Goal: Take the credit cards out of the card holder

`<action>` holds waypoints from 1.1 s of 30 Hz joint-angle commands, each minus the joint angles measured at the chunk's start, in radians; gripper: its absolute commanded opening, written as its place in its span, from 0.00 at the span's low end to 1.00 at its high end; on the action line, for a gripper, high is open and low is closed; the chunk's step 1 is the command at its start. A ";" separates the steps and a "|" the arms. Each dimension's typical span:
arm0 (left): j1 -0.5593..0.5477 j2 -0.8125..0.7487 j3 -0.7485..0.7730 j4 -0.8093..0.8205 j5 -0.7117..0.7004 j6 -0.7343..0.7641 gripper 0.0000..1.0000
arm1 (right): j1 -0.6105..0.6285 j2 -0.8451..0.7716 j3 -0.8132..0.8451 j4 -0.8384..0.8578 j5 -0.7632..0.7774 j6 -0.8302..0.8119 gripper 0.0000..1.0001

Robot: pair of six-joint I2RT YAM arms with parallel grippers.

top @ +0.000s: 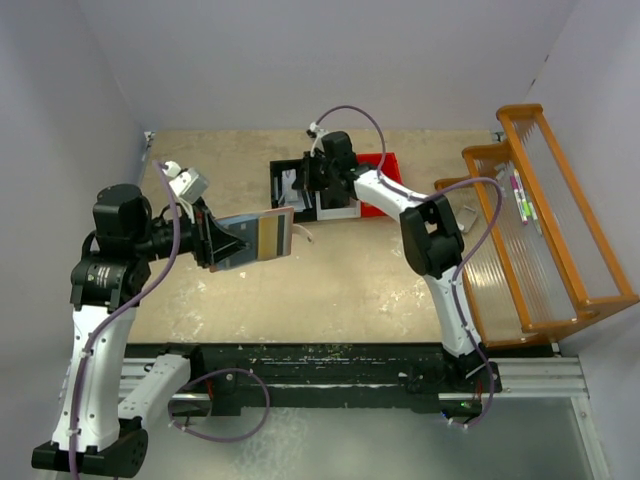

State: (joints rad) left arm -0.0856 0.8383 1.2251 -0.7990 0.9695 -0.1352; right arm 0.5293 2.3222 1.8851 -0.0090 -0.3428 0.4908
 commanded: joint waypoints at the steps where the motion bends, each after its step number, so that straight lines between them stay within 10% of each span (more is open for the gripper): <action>1: -0.002 -0.025 0.064 0.007 0.033 0.035 0.15 | 0.034 -0.001 0.061 -0.042 0.052 -0.023 0.04; 13: -0.002 -0.040 0.092 -0.017 0.029 0.030 0.15 | 0.045 -0.046 0.034 -0.083 0.140 -0.018 0.24; 20: -0.002 -0.033 0.094 -0.001 0.029 0.004 0.15 | 0.049 -0.254 -0.048 -0.095 0.249 -0.065 0.54; 26: -0.002 -0.030 0.080 0.092 0.038 -0.095 0.15 | 0.047 -0.588 -0.321 0.062 0.097 0.026 0.88; 33: -0.002 -0.013 0.078 0.277 0.026 -0.298 0.13 | 0.049 -1.010 -0.850 0.566 -0.072 0.274 0.92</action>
State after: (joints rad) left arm -0.0856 0.8165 1.2785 -0.7170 0.9810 -0.2749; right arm 0.5758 1.4536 1.2842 0.2043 -0.2874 0.5800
